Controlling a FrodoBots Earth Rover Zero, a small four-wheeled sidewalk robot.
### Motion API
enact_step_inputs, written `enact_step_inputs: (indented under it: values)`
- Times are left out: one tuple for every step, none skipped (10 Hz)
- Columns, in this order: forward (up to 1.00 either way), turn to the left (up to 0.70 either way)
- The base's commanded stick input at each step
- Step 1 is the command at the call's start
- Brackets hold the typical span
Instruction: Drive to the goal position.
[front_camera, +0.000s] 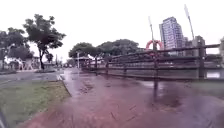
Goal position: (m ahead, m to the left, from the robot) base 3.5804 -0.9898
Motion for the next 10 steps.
enact_step_inputs:
  values:
    - [1.00, 0.05]
    - [1.00, 0.15]
    - [1.00, 0.17]
    - [1.00, 0.07]
    - [1.00, -0.01]
    - [1.00, -0.01]
    - [1.00, -0.01]
    - [1.00, -0.01]
    - [1.00, -0.01]
    - [1.00, -0.01]
